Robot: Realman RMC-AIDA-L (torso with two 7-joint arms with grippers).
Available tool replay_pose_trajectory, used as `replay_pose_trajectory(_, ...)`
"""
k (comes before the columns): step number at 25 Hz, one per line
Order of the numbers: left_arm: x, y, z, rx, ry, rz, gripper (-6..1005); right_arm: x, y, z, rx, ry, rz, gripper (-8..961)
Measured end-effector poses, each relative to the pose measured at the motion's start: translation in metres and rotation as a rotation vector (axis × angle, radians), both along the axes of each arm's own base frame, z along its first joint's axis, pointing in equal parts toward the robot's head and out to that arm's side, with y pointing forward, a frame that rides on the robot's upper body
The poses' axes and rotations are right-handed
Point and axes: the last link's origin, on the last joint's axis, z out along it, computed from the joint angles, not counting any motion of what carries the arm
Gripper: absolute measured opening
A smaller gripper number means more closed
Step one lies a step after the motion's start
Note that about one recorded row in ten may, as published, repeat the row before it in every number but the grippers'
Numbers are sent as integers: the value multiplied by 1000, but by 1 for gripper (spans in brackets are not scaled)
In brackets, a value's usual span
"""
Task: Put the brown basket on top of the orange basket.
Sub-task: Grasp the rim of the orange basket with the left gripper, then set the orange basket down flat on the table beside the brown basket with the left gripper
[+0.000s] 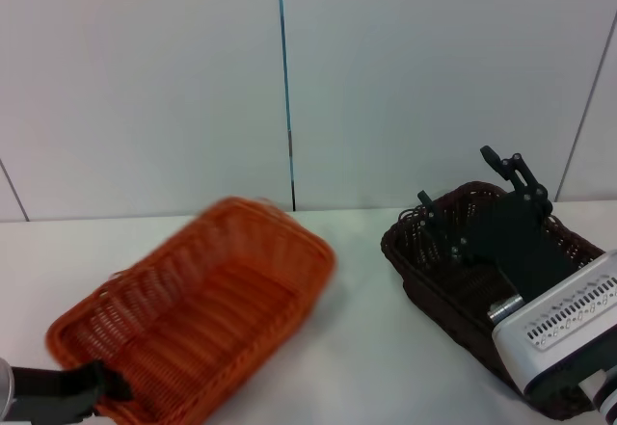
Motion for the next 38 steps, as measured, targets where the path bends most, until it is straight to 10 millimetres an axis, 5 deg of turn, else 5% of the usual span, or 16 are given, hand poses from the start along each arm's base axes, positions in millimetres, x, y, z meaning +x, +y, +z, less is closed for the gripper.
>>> replay_pose_trajectory(13,5,1,56,154,-119,-34,239,1,0,-2,-1,-2,-5,835)
replay_pose_trajectory(22,14,6,78,153,-166,-45,230,1,-1,-4,-4,-2,-9,835)
replay_pose_trajectory(29,24,13,75,132,-169,-98,230,-1,-1,-7,0,-9,-9,834)
replay_pose_trajectory(38,31,22,44,126,-243,-132,229,-5,-2,-9,16,-38,0,833)
